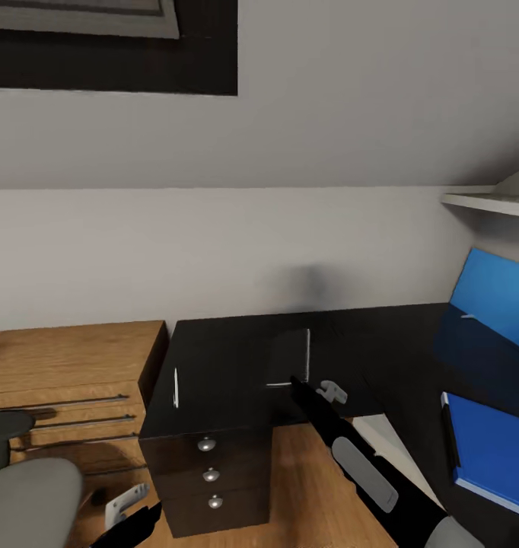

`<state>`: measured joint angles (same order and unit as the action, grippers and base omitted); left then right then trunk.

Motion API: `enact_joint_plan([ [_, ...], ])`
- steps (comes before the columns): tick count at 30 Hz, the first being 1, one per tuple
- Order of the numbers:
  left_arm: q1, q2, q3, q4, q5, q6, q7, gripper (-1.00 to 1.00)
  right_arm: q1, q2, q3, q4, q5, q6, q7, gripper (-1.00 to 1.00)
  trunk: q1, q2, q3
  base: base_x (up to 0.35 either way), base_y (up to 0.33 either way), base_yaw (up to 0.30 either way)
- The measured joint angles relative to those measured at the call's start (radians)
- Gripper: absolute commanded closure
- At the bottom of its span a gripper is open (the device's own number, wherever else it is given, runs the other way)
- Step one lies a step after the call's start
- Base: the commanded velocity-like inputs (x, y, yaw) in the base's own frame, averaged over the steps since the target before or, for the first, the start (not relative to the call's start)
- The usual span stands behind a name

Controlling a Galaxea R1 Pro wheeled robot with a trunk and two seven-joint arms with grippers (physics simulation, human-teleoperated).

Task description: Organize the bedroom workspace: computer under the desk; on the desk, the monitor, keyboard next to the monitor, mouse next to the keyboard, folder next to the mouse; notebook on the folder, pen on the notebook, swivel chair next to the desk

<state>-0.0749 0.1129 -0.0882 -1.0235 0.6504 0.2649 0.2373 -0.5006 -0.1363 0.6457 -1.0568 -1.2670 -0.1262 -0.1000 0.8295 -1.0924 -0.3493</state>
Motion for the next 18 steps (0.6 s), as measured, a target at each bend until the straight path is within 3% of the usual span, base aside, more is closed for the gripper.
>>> enact_joint_plan([
  [3, 0.000, 0.000, -0.030, 0.038, 0.000, -0.050, 0.000, -1.00, 0.000, -0.014, -0.044, -0.047, 0.000, 0.033, -0.029, 1.00, -0.012, 0.021, 0.009, 0.000, 0.000, -0.300],
  [5, 0.000, 0.001, -0.089, 0.089, 0.001, -0.156, 0.001, -1.00, -0.001, -0.024, -0.095, -0.090, -0.001, 0.070, -0.053, 1.00, -0.019, 0.035, 0.016, 0.000, 0.000, -0.300],
  [6, 0.000, 0.002, -0.130, 0.118, 0.003, -0.259, 0.001, -1.00, -0.001, -0.029, -0.127, -0.110, -0.002, 0.094, -0.062, 1.00, -0.023, 0.042, 0.019, 0.000, 0.000, -0.300],
  [10, 0.001, 0.003, -0.186, 0.180, 0.000, -0.411, 0.002, -1.00, -0.001, -0.032, -0.168, -0.125, -0.004, 0.119, -0.069, 1.00, -0.038, 0.070, 0.031, 0.000, 0.000, -0.300],
  [14, 0.001, 0.003, -0.237, 0.230, 0.002, -0.497, 0.002, -1.00, -0.001, -0.038, -0.193, -0.128, -0.004, 0.127, -0.071, 1.00, -0.054, 0.098, 0.044, 0.000, 0.000, -0.300],
  [18, 0.001, 0.001, -0.292, 0.284, 0.003, -0.593, 0.003, -1.00, 0.000, -0.062, -0.212, -0.128, -0.009, 0.130, -0.069, 1.00, -0.069, 0.126, 0.056, 0.000, 0.000, -0.300],
])
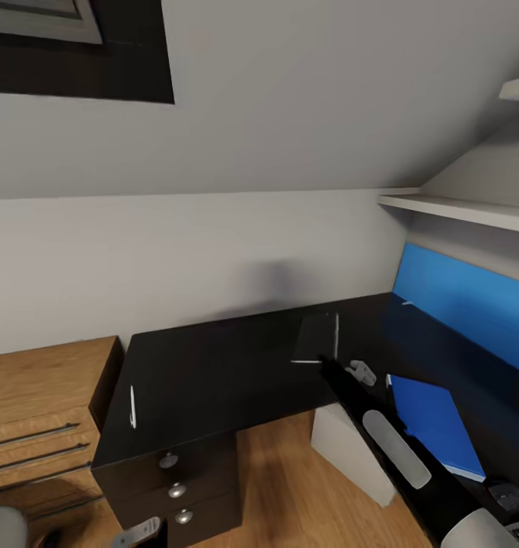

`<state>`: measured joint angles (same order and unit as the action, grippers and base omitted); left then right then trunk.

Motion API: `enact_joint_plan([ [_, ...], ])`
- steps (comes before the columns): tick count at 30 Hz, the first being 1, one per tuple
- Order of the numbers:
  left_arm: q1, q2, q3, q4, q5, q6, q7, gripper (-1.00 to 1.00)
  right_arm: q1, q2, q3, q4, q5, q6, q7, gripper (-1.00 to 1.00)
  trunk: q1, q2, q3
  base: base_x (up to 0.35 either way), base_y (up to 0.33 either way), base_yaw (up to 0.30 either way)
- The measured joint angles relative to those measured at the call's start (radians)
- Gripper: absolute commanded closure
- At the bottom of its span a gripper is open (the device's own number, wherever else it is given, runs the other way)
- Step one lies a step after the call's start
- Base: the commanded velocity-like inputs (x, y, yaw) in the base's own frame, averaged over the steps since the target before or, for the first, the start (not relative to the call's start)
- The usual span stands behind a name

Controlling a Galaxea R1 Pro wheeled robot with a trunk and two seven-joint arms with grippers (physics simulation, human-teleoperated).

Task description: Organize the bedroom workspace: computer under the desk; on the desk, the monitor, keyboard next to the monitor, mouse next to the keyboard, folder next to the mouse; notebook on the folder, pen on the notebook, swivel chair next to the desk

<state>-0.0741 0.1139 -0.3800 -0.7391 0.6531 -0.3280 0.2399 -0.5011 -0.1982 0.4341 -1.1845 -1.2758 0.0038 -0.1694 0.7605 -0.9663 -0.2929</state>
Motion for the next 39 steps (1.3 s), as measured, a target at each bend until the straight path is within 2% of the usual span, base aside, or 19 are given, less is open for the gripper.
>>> enact_joint_plan([
  [3, 0.000, -0.003, -0.040, 0.029, 0.003, -0.082, 0.000, -1.00, 0.000, -0.012, -0.005, 0.019, -0.003, 0.000, 0.003, 1.00, -0.011, 0.021, 0.009, 0.000, 0.000, -0.300],
  [6, 0.000, -0.003, -0.071, 0.038, 0.004, -0.117, 0.000, -1.00, 0.001, -0.012, -0.007, 0.063, -0.005, 0.000, 0.009, 1.00, -0.023, 0.042, 0.019, 0.000, 0.000, -0.300],
  [7, 0.000, -0.004, -0.091, 0.048, 0.005, -0.134, 0.001, -1.00, 0.001, -0.010, -0.009, 0.132, -0.006, -0.001, 0.045, 1.00, -0.027, 0.049, 0.022, 0.000, 0.000, -0.300],
  [12, 0.000, -0.006, -0.099, 0.055, 0.005, -0.139, 0.001, -1.00, 0.000, -0.013, -0.016, 0.161, -0.007, 0.000, 0.099, 1.00, -0.046, 0.084, 0.038, 0.000, 0.000, -0.300],
  [15, 0.000, -0.007, -0.100, 0.058, 0.005, -0.140, 0.001, -1.00, 0.000, -0.015, -0.020, 0.167, -0.022, 0.000, 0.118, 1.00, -0.058, 0.105, 0.047, 0.000, 0.000, -0.300],
  [20, 0.000, -0.009, -0.103, 0.064, 0.004, -0.141, 0.001, -1.00, 0.001, -0.016, -0.023, 0.218, -0.127, 0.001, 0.147, 1.00, -0.077, 0.140, 0.063, 0.000, 0.000, -0.300],
  [23, 0.000, -0.013, -0.105, 0.065, 0.004, -0.141, 0.001, -1.00, 0.000, -0.017, -0.023, 0.232, -0.153, 0.002, 0.179, 1.00, -0.088, 0.161, 0.072, 0.000, 0.000, -0.300],
  [27, 0.000, -0.016, -0.105, 0.066, 0.004, -0.141, 0.000, -1.00, 0.001, -0.020, -0.024, 0.239, -0.166, 0.003, 0.210, 1.00, -0.104, 0.189, 0.085, 0.000, 0.000, -0.300],
  [33, 0.000, -0.023, -0.107, 0.067, 0.004, -0.140, -0.002, -1.00, 0.001, -0.022, -0.024, 0.262, -0.190, 0.005, 0.227, 1.00, -0.127, 0.231, 0.104, 0.000, 0.000, -0.300],
  [36, 0.000, -0.026, -0.118, 0.067, 0.004, -0.139, -0.002, -1.00, 0.001, -0.022, -0.024, 0.267, -0.225, 0.005, 0.228, 1.00, -0.138, 0.252, 0.113, 0.000, 0.000, -0.300],
  [39, 0.000, -0.027, -0.156, 0.067, 0.005, -0.136, 0.000, -1.00, 0.001, -0.022, -0.023, 0.274, -0.261, 0.015, 0.228, 1.00, -0.142, 0.260, 0.116, 0.000, 0.000, -0.227],
])
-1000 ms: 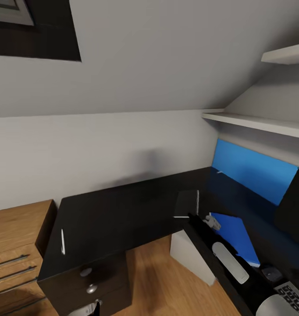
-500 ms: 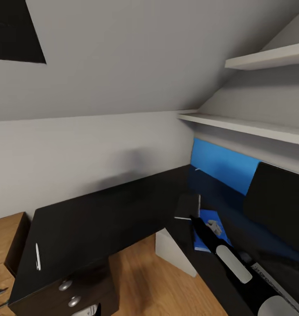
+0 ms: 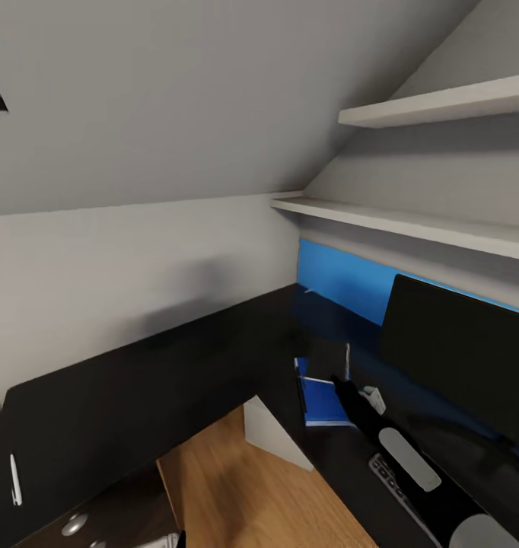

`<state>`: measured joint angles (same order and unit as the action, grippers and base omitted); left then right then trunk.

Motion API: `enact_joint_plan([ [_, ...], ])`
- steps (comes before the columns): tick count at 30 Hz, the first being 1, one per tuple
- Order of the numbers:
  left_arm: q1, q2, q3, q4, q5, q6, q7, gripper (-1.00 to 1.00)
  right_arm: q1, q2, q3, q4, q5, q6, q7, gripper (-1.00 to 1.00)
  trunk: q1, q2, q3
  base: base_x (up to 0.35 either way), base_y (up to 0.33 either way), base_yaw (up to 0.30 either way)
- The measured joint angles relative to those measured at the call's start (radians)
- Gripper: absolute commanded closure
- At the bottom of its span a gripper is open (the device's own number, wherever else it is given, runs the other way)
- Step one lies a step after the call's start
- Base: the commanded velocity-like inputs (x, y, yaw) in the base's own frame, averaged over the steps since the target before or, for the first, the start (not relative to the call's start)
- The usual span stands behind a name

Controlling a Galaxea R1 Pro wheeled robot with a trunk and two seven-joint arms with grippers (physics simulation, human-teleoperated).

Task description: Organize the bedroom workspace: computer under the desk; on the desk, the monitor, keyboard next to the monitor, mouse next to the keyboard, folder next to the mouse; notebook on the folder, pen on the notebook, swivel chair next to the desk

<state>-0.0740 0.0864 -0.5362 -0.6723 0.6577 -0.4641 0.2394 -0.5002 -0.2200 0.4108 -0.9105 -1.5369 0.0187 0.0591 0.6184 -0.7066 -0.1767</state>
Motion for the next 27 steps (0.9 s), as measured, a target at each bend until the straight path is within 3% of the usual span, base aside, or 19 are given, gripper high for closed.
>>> enact_joint_plan([
  [4, 0.000, 0.000, -0.048, 0.000, 0.001, 0.003, 0.002, -1.00, -0.001, 0.001, 0.002, 0.008, -0.013, 0.009, 0.001, 1.00, 0.000, 0.000, 0.000, 0.000, 0.000, -0.066],
  [15, 0.000, -0.007, -0.085, 0.032, 0.000, 0.004, 0.004, -1.00, 0.000, 0.003, 0.005, 0.014, -0.017, 0.012, -0.001, 1.00, 0.000, 0.000, 0.000, 0.000, 0.000, -0.007],
  [20, 0.000, -0.009, -0.087, 0.031, 0.000, 0.004, 0.005, -1.00, 0.000, 0.003, 0.005, 0.013, -0.017, 0.012, -0.001, 1.00, 0.000, 0.000, 0.000, 0.000, 0.000, 0.000],
  [27, 0.000, -0.032, -0.086, 0.032, 0.002, 0.005, 0.009, -1.00, -0.001, 0.002, 0.004, 0.018, -0.017, 0.012, -0.001, 1.00, 0.027, -0.049, -0.022, 0.000, 0.000, 0.000],
])
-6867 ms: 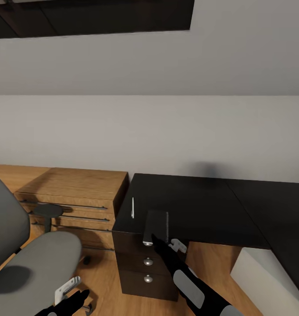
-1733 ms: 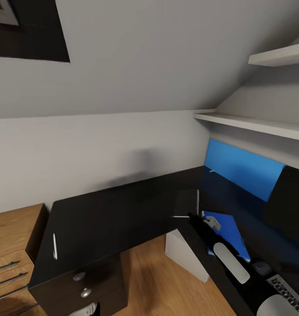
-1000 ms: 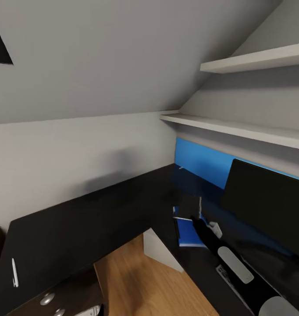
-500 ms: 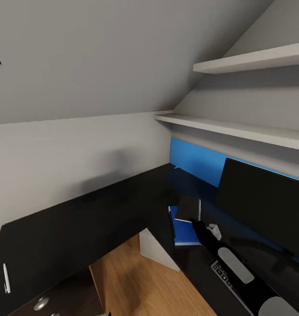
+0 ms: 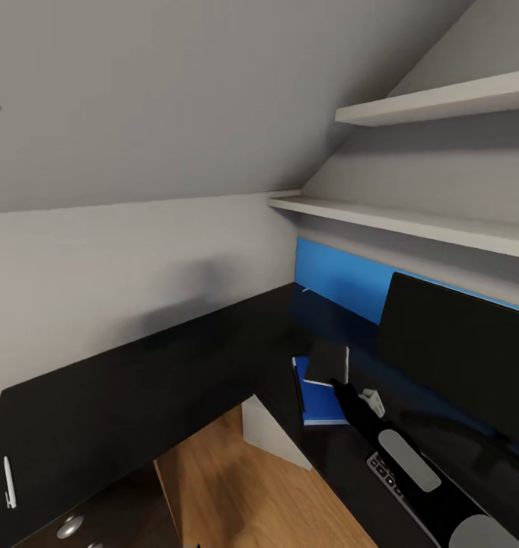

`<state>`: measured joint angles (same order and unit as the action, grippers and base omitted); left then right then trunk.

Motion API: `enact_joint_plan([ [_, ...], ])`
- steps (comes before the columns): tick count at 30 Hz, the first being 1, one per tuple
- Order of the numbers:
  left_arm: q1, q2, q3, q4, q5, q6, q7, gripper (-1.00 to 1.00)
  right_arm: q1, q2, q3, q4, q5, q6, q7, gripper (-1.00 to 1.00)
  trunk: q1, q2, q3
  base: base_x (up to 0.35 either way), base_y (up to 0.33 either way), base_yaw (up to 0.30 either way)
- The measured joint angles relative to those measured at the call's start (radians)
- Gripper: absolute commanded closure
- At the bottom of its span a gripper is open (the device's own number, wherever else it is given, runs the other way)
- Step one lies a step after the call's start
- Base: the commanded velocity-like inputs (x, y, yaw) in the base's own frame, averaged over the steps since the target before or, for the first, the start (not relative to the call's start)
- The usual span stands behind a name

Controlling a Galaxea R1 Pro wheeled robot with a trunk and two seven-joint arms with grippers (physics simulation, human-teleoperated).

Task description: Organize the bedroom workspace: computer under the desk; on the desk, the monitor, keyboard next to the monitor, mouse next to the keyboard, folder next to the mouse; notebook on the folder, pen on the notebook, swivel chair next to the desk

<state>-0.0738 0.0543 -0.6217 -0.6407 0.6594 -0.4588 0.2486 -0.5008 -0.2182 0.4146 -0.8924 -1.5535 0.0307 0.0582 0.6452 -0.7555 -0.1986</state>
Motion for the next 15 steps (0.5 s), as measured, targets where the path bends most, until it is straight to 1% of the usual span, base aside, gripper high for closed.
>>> enact_joint_plan([
  [6, 0.000, -0.003, 0.001, 0.000, -0.002, -0.001, 0.002, -1.00, 0.000, 0.000, 0.000, 0.017, 0.001, -0.001, 0.001, 1.00, 0.023, -0.042, -0.019, 0.000, 0.000, 0.000],
  [15, 0.000, -0.005, -0.001, 0.000, -0.005, -0.002, 0.028, -1.00, 0.000, 0.000, 0.000, 0.024, 0.001, -0.002, 0.003, 1.00, 0.058, -0.105, -0.047, 0.000, 0.000, 0.000],
])
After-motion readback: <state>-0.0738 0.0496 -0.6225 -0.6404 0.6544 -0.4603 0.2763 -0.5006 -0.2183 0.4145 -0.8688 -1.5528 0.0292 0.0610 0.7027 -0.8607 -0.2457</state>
